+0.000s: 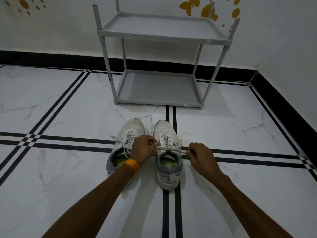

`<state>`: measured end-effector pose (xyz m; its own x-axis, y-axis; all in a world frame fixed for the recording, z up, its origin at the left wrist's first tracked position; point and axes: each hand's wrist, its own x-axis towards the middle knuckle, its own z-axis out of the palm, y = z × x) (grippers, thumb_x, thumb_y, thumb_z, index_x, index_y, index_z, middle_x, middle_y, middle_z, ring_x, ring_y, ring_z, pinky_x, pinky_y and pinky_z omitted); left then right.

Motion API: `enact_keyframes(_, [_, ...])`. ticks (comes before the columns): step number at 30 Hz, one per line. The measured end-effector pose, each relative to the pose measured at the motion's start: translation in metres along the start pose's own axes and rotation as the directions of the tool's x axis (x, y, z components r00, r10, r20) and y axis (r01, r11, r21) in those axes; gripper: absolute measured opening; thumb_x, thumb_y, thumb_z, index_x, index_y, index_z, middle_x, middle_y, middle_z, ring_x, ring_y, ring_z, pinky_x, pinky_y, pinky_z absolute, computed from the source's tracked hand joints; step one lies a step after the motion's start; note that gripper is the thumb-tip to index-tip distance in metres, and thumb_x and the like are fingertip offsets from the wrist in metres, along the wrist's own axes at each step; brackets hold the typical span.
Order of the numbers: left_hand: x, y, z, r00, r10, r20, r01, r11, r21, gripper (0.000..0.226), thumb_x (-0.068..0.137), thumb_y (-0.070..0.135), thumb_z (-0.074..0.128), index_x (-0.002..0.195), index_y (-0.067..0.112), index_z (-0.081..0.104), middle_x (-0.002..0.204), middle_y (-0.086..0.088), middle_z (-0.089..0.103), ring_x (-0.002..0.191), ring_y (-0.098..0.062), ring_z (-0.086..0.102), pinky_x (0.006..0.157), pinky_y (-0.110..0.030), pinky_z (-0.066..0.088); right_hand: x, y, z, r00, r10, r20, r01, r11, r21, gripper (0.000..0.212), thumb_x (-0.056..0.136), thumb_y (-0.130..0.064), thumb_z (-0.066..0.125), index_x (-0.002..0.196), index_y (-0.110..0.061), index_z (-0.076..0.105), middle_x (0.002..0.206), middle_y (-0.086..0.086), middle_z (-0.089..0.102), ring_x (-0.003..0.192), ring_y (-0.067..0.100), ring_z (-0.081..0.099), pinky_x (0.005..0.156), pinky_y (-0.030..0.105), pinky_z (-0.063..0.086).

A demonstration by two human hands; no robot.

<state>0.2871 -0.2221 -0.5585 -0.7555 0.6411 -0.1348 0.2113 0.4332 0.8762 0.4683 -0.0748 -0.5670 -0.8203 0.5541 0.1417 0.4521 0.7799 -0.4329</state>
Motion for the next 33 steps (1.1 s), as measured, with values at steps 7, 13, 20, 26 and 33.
enact_keyframes(7, [-0.004,0.0,-0.01,0.933,0.332,0.142,-0.36,0.879,0.311,0.011,0.087,0.01,0.063,0.084,0.008,0.074,0.071,-0.009,0.074,0.063,-0.019,0.07,0.065,-0.036,0.059,-0.001,-0.01,0.006,0.987,0.137,-0.08,-0.117,0.97,0.212,0.026,0.093,-0.01,0.051,0.068,-0.013,0.043,0.061,0.001,0.048,0.055,0.011,0.04,0.051,0.026,0.029])
enact_keyframes(13, [-0.011,0.004,-0.009,0.999,0.012,-0.047,-0.023,0.967,-0.252,0.012,0.094,0.006,0.056,0.09,-0.001,0.065,0.087,-0.019,0.07,0.074,-0.028,0.072,0.061,-0.041,0.063,0.002,-0.019,0.021,0.98,0.191,-0.058,-0.169,0.947,0.272,0.023,0.098,-0.012,0.044,0.075,-0.007,0.046,0.064,0.009,0.054,0.055,0.016,0.044,0.05,0.031,0.032])
enact_keyframes(20, [-0.009,0.015,0.002,0.967,-0.249,0.06,0.255,0.953,-0.162,0.025,0.099,0.016,0.036,0.08,0.011,0.051,0.077,-0.01,0.056,0.06,-0.018,0.052,0.046,-0.024,0.04,0.001,-0.013,0.026,0.991,0.131,-0.001,-0.13,0.986,0.102,0.016,0.1,-0.016,0.039,0.084,-0.013,0.042,0.068,0.003,0.053,0.057,0.017,0.044,0.051,0.031,0.031])
enact_keyframes(26, [-0.009,0.032,-0.015,0.888,-0.337,0.312,0.381,0.92,-0.091,0.042,0.088,0.049,0.058,0.059,0.02,0.048,0.05,0.006,0.047,0.04,-0.007,0.037,0.041,-0.016,0.025,0.002,-0.006,0.03,0.993,0.103,0.057,-0.102,0.995,-0.016,0.022,0.102,-0.021,0.037,0.083,-0.013,0.045,0.076,0.008,0.06,0.065,0.023,0.051,0.057,0.03,0.031])
enact_keyframes(33, [0.001,0.028,-0.017,0.751,-0.577,0.32,0.622,0.457,-0.635,0.039,0.07,0.007,0.056,0.05,0.021,0.025,0.039,0.006,0.021,0.033,-0.01,0.017,0.034,-0.014,0.011,0.007,-0.005,0.021,0.992,0.092,0.086,-0.053,0.926,-0.373,0.019,0.099,-0.019,0.041,0.099,-0.016,0.06,0.094,0.004,0.07,0.082,0.026,0.067,0.065,0.032,0.045])
